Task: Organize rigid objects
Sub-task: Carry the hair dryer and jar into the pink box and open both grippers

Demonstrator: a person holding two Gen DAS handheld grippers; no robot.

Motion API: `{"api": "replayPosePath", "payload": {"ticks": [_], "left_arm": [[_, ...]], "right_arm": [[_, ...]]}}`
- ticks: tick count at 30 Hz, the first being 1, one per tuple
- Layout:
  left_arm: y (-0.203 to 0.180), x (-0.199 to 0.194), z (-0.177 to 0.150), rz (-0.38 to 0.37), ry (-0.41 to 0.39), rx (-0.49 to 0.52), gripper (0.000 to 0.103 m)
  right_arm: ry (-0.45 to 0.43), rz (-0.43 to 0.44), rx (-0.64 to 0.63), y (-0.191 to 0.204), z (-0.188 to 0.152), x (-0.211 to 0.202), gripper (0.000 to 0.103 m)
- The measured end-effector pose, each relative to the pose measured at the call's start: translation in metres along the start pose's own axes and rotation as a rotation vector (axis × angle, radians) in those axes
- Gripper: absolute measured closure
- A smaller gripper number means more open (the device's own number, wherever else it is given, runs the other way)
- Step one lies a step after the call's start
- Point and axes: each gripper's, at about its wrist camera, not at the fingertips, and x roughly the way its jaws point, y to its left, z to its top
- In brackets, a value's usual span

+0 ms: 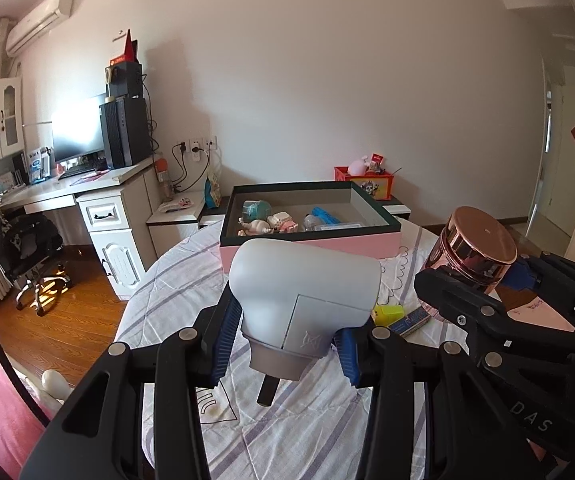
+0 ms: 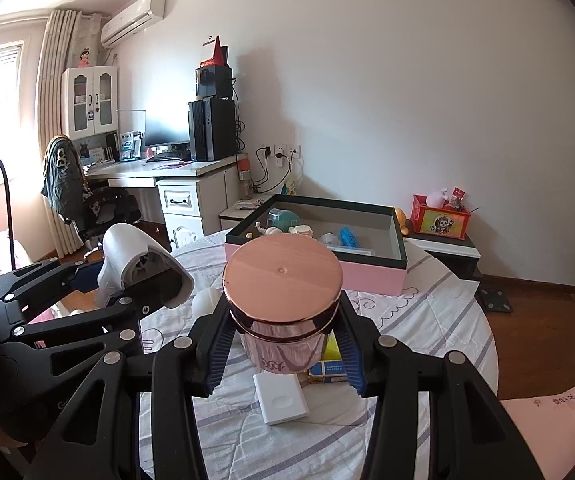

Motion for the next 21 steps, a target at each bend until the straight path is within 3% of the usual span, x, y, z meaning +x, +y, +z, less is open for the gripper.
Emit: {"api": "replayPosePath", "payload": {"ticks": [6, 12, 15, 21], "left_arm": [[0.002, 0.003, 0.014, 0.004, -0.024, 0.007, 0.059], [0.008, 0.026, 0.052, 0.010, -0.060, 0.028, 0.059], [0.011, 0.047, 0.078, -0.001, -0.082, 0.038, 0.059], [0.013, 0.118, 0.123, -0.010, -0.048, 0.071, 0.059]], "right_arm": [[-0.022, 0.002, -0.024, -0.003, 0.019, 0.008, 0.054], [-0.044, 0.028, -0.070, -0.012, 0.055, 0.031, 0.054], [-0.058, 0.019, -0.111, -0.019, 0.079, 0.047, 0.054], [-0.024, 0.002, -0.167, -0.038, 0.117, 0.105, 0.054]]}}
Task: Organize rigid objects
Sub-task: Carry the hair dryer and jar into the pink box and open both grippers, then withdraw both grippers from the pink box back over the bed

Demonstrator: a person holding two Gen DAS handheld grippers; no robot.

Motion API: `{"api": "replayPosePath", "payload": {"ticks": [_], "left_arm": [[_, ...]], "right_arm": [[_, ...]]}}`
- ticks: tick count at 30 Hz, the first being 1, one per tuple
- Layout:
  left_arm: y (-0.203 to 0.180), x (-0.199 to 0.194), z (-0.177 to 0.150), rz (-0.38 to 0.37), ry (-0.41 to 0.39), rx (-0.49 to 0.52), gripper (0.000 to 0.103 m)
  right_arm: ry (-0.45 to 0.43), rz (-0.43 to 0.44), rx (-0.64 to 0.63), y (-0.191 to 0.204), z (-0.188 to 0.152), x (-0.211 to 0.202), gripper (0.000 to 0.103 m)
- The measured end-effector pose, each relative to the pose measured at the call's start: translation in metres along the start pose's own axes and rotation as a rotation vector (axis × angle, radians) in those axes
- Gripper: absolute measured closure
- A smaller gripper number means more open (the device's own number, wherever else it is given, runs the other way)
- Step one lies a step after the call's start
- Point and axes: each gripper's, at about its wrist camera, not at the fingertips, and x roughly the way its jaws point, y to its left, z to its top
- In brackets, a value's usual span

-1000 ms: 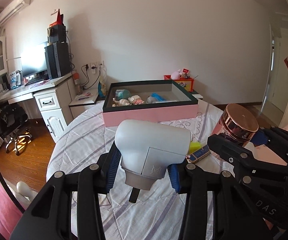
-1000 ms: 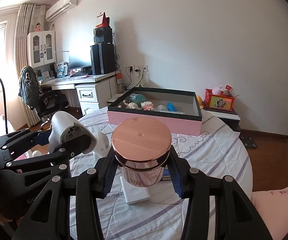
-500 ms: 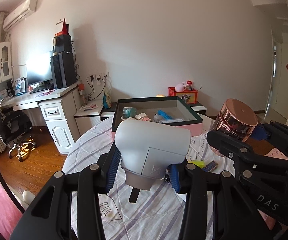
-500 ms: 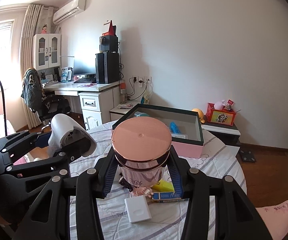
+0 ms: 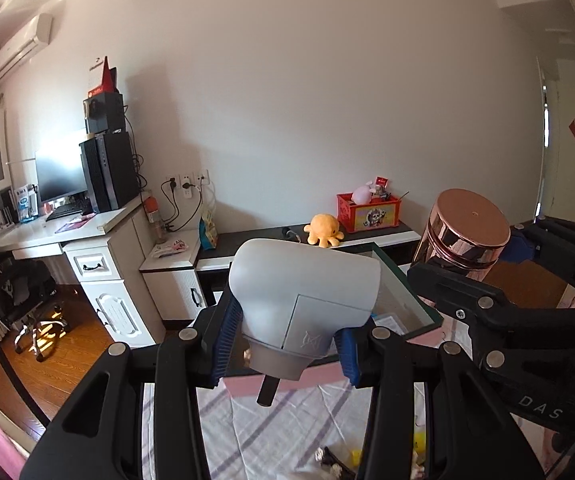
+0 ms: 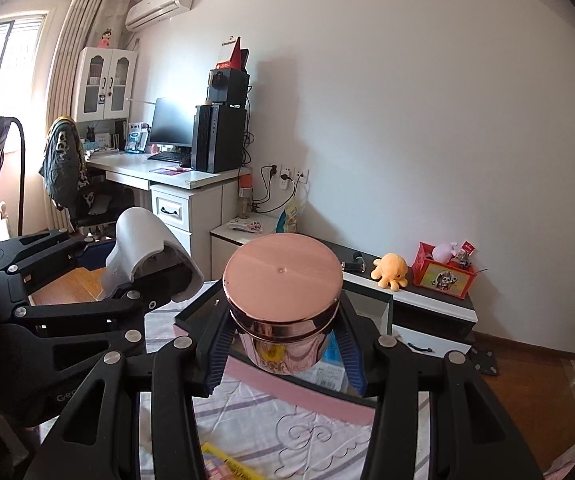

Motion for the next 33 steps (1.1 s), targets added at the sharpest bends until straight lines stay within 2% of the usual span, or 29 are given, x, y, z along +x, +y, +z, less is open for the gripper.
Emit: {"api": "replayPosePath", "payload": {"ticks": [4, 7, 11, 17, 24, 25, 26, 28, 29, 33], "left_arm": [[0.004, 0.070, 0.018, -0.024, 0.091, 0.015, 0.059], [0.005, 0.122, 0.023, -0.009, 0.167, 0.022, 0.059], [0.001, 0.181, 0.016, -0.001, 0.267, 0.039, 0.059], [-0.013, 0.241, -0.005, -0.030, 0.389, 0.094, 0.059], [-0.022, 0.269, -0.015, -0.042, 0.468, 0.110, 0.056], [-0.023, 0.267, -0.014, -0.042, 0.462, 0.110, 0.052], [-0.022, 0.265, -0.014, -0.040, 0.452, 0.108, 0.043], [-0.023, 0.260, -0.013, -0.028, 0.448, 0.113, 0.027], [-0.024, 0.256, -0.012, -0.019, 0.439, 0.117, 0.023], [-0.018, 0.221, -0.004, -0.016, 0.388, 0.096, 0.021]], "right_arm": [[0.072, 0.007, 0.010, -0.024, 0.009, 0.058, 0.054], [0.134, 0.003, 0.023, -0.039, 0.008, 0.103, 0.054], [0.245, -0.024, 0.005, -0.049, -0.009, 0.163, 0.054], [0.397, -0.082, -0.001, -0.067, -0.038, 0.215, 0.054], [0.518, -0.129, 0.035, -0.095, -0.056, 0.232, 0.054], [0.522, -0.128, 0.036, -0.094, -0.056, 0.233, 0.054], [0.521, -0.133, 0.038, -0.095, -0.057, 0.232, 0.053], [0.527, -0.142, 0.045, -0.095, -0.057, 0.230, 0.046], [0.510, -0.132, 0.063, -0.097, -0.056, 0.225, 0.042], [0.434, -0.120, 0.124, -0.101, -0.048, 0.190, 0.028]]}}
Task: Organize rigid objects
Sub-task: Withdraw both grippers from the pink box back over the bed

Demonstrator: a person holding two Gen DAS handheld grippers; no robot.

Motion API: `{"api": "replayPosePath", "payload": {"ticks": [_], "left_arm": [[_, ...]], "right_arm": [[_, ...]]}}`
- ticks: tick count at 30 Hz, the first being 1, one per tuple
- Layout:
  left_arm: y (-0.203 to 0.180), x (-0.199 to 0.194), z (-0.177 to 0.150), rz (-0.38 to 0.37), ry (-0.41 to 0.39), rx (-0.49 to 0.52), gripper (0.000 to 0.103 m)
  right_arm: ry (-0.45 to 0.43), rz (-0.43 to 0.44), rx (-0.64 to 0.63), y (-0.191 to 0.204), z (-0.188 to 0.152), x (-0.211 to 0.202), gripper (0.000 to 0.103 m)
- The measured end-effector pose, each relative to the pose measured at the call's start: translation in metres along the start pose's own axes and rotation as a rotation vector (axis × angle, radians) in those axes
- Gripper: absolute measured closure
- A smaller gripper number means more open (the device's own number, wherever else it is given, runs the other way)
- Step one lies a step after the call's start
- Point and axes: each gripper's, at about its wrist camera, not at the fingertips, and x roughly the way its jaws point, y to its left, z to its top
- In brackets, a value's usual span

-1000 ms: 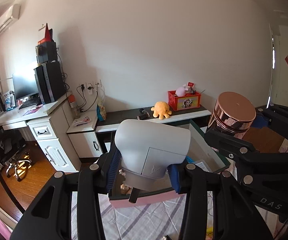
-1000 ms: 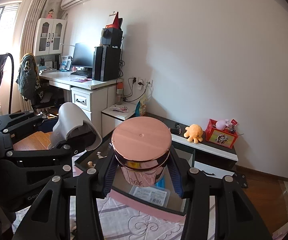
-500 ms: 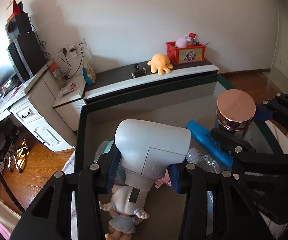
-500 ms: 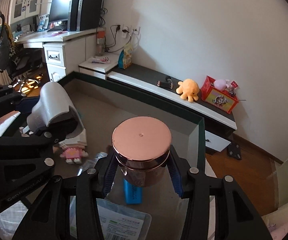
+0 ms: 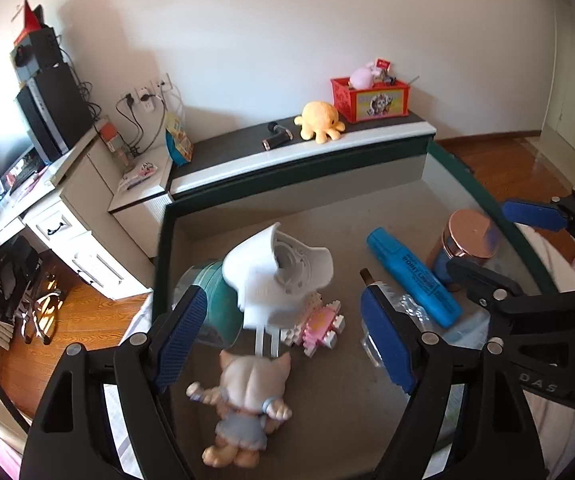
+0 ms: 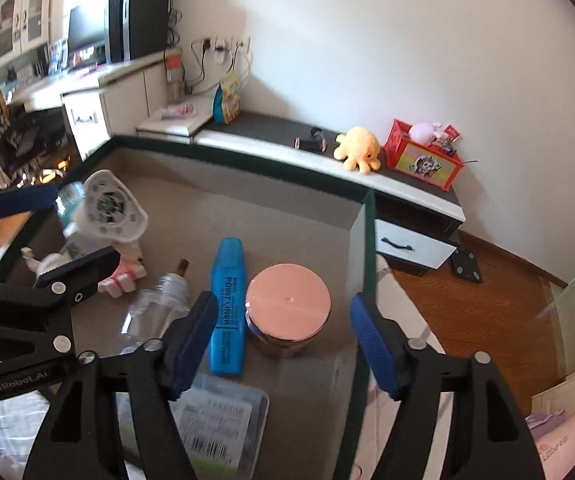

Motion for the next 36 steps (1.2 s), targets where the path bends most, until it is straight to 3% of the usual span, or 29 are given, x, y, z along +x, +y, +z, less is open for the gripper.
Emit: {"api": "replayPosePath", "payload": {"ticks": [1, 5, 10, 15, 16, 18, 28, 36], "left_arm": [[0.003, -0.014, -0.002, 0.003, -0.028, -0.016, 0.018], [0.013, -0.081, -0.022, 0.005, -0.153, -0.063, 0.002], [0.016, -0.166, -0.063, 0.016, -0.288, -0.092, 0.000], [0.016, -0.236, -0.108, 0.054, -0.371, -0.148, 0.000], [0.016, -0.250, -0.118, 0.060, -0.389, -0.155, 0.000], [0.014, -0.274, -0.136, 0.078, -0.410, -0.171, 0.000], [0.005, -0.358, -0.216, 0.138, -0.475, -0.222, 0.000], [-0.006, -0.402, -0.247, 0.197, -0.542, -0.226, 0.000]], "right_arm": [[-0.022, 0.013, 0.017, 0.000, -0.001, -0.010, 0.023], [-0.150, 0.097, 0.095, -0.003, -0.018, -0.076, 0.020], [-0.272, 0.085, 0.100, 0.022, -0.047, -0.151, 0.015], [-0.373, 0.113, 0.110, 0.049, -0.087, -0.216, 0.013], [-0.385, 0.109, 0.117, 0.053, -0.095, -0.227, 0.008], [-0.415, 0.106, 0.118, 0.064, -0.108, -0.249, 0.000], [-0.515, 0.082, 0.115, 0.099, -0.172, -0.329, 0.000], [-0.560, 0.058, 0.122, 0.109, -0.204, -0.370, 0.000]]}}
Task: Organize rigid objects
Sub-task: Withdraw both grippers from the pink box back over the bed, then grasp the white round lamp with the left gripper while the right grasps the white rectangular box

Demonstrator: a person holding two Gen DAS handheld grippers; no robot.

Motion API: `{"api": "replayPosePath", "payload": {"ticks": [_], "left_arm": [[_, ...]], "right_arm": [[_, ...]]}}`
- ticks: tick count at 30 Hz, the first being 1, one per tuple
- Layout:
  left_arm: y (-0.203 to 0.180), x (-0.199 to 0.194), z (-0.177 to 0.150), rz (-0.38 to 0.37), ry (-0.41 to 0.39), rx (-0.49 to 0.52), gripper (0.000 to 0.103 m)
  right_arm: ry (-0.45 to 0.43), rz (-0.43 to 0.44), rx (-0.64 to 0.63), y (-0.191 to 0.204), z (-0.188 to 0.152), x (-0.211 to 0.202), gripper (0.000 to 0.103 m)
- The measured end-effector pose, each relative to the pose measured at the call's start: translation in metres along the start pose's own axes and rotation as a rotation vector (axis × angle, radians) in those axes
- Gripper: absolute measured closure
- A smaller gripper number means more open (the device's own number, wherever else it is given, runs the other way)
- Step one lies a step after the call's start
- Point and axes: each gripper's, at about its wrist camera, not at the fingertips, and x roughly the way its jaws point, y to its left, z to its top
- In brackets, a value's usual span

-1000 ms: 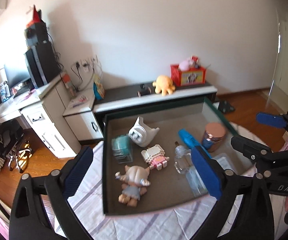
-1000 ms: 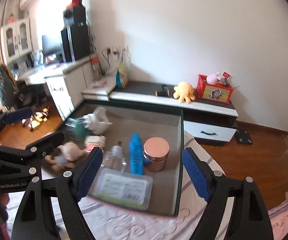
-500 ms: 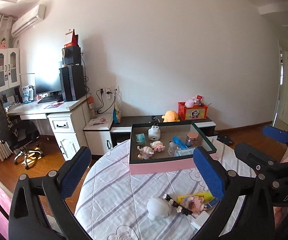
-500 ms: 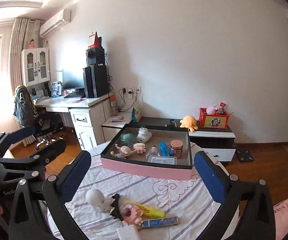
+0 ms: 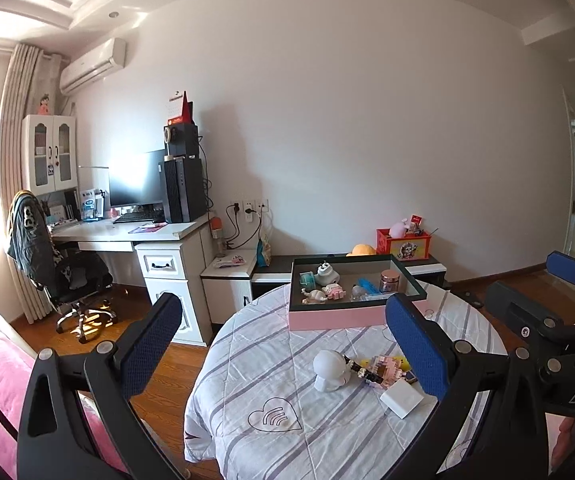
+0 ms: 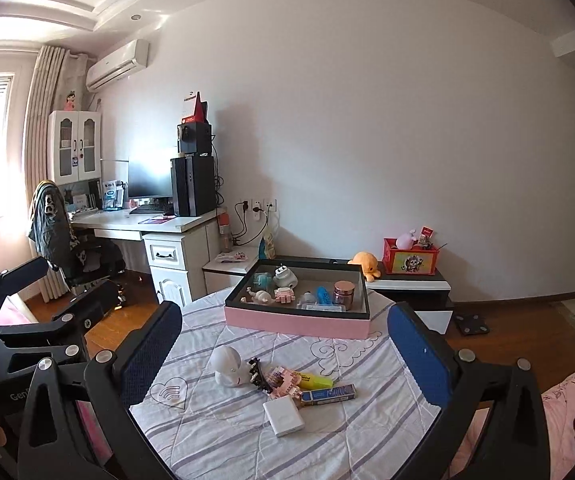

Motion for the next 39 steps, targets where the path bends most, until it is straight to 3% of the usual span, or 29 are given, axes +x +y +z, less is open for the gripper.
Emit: {"api": "replayPosePath", "payload": {"ticks": [12, 39], "left_arm": [[-0.009, -0.014, 0.001, -0.016, -0.012, 0.010, 0.000], [-0.015, 0.002, -0.007, -0.040, 0.038, 0.020, 0.000]], "right_arm": [[-0.024, -0.040, -0.009, 0.001, -0.001, -0.030, 0.000], [0.035, -0.058, 0.010, -0.004, -0.006, -0.019, 0.000]]}}
